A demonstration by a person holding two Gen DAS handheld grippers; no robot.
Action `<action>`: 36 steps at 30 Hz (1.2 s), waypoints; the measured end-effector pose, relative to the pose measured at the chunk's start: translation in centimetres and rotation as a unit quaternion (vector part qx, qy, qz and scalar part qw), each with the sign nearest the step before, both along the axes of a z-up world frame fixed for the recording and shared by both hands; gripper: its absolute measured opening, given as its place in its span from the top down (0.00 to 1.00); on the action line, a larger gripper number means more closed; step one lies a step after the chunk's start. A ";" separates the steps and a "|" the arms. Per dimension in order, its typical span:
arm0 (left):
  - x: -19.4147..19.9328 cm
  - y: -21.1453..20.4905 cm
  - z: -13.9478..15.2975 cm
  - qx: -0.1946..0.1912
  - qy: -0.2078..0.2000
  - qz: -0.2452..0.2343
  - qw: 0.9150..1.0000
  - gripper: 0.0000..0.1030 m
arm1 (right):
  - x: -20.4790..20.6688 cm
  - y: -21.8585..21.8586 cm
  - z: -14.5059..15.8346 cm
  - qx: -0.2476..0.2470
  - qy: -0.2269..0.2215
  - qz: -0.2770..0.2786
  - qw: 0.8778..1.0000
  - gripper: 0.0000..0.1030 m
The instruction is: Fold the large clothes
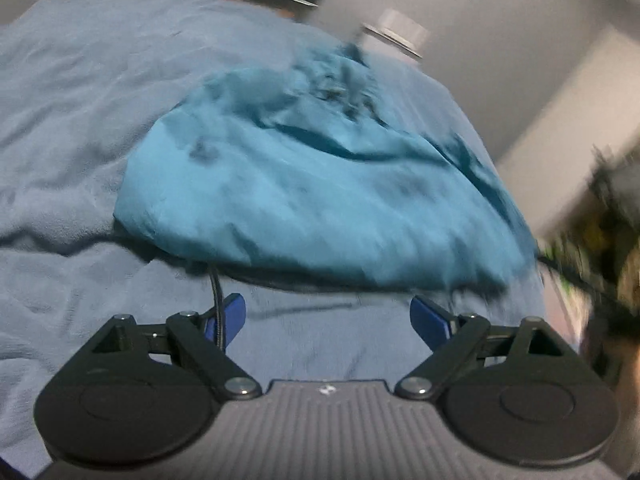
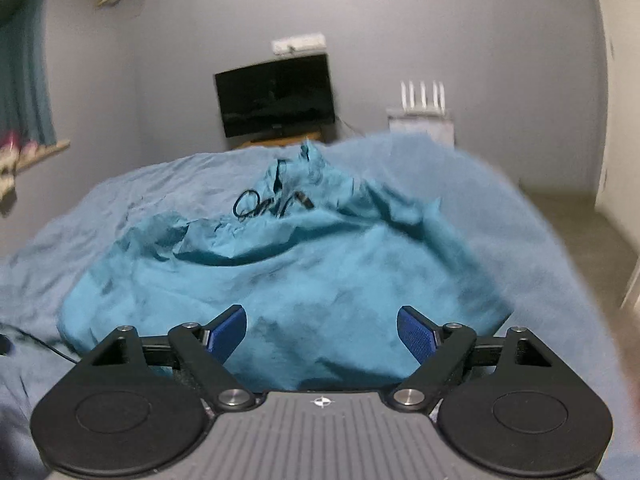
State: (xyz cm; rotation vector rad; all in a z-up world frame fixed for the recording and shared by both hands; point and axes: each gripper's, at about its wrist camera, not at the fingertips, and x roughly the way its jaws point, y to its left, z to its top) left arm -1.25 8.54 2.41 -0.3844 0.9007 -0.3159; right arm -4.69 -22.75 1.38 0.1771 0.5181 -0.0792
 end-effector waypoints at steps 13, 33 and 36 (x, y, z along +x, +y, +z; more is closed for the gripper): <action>11.1 5.1 -10.8 -0.105 0.067 0.188 0.974 0.14 | 6.1 -7.0 -9.6 0.148 0.045 -0.108 0.982 0.10; 14.3 1.3 -10.8 0.148 -0.129 0.180 0.964 0.80 | 10.3 -10.5 -12.5 0.189 -0.061 -0.098 0.975 0.67; 13.4 -0.5 -9.0 0.186 -0.163 0.161 0.955 0.82 | 9.5 -9.0 -10.5 0.169 -0.086 -0.080 0.979 0.76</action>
